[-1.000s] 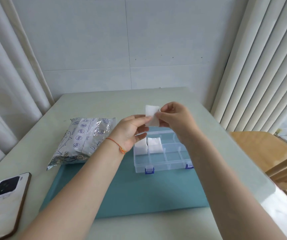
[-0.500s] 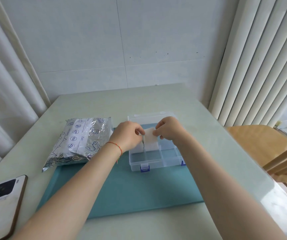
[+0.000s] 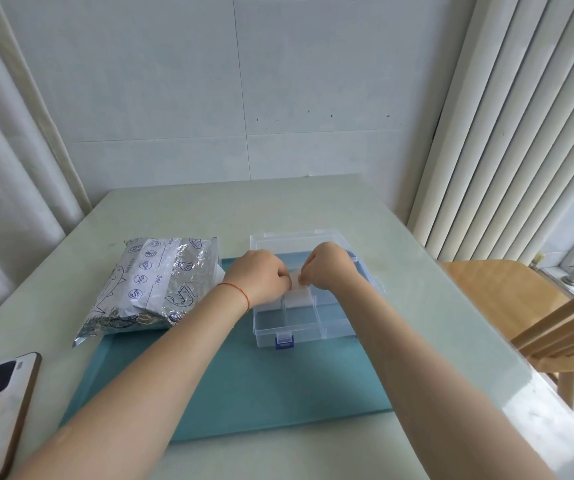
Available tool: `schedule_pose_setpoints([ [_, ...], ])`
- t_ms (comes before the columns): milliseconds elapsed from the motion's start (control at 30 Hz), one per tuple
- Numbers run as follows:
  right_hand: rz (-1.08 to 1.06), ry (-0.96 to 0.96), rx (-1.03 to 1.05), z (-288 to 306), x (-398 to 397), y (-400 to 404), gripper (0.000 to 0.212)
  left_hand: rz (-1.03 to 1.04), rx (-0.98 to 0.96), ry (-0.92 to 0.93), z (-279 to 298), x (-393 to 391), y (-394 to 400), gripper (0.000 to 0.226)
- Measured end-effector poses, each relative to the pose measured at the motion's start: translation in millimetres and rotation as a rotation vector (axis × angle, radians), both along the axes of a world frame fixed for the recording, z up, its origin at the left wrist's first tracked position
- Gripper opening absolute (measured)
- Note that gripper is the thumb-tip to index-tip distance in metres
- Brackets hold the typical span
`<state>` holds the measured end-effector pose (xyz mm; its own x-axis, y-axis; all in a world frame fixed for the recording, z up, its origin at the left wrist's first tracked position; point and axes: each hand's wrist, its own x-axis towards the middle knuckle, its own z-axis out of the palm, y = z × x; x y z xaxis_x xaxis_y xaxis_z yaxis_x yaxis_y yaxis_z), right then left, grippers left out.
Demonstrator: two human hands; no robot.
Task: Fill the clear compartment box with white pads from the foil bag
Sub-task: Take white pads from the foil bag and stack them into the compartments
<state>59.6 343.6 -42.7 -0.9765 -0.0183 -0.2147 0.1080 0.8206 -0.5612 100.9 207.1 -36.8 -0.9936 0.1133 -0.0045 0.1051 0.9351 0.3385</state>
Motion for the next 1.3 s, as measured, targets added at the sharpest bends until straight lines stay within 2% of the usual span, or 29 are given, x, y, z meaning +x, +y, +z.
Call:
schedule_pose_setpoints([
  [167,0.013,0.027,0.067,-4.9,-3.5,0.0,0.021,0.003,-0.020,0.008,0.7,-4.5,1.6,0.027],
  [267,0.028,0.037,0.120,-5.7,-2.4,1.5,0.007,0.025,-0.017,0.050,-1.2,-5.0,1.1,0.026],
  [400,0.022,0.111,0.196,-4.6,-1.8,8.8,0.022,0.034,-0.054,0.054,-0.7,-4.9,2.2,0.026],
  [500,0.050,0.094,0.219,-4.5,-1.7,9.4,0.023,0.057,-0.132,0.050,1.5,-3.1,5.7,0.021],
  [633,0.072,0.077,0.194,-5.4,-3.7,5.5,0.016,0.076,-0.171,0.039,2.9,-3.6,12.2,0.026],
  [700,0.082,0.081,0.174,-6.3,-3.7,4.6,0.003,0.075,-0.152,0.007,3.1,-5.8,13.2,0.028],
  [867,0.101,0.074,0.167,-8.6,-2.9,7.3,0.019,0.045,-0.094,-0.023,3.7,-8.3,9.6,0.023],
  [1033,0.103,0.221,0.122,7.3,-0.5,4.7,0.015,0.168,-0.003,0.219,23.6,-4.3,-22.3,0.022],
  [1133,0.207,0.280,-0.001,23.7,9.5,-23.2,0.010,0.303,-0.092,0.256,33.1,2.2,-55.2,0.022],
  [1233,0.331,0.284,-0.055,29.5,19.2,-58.9,0.013,0.366,-0.203,0.163,29.0,10.3,-80.8,0.025],
  [1300,0.370,0.273,-0.056,28.0,22.3,-78.1,0.018,0.380,-0.267,0.096,21.1,14.5,-87.9,0.035],
])
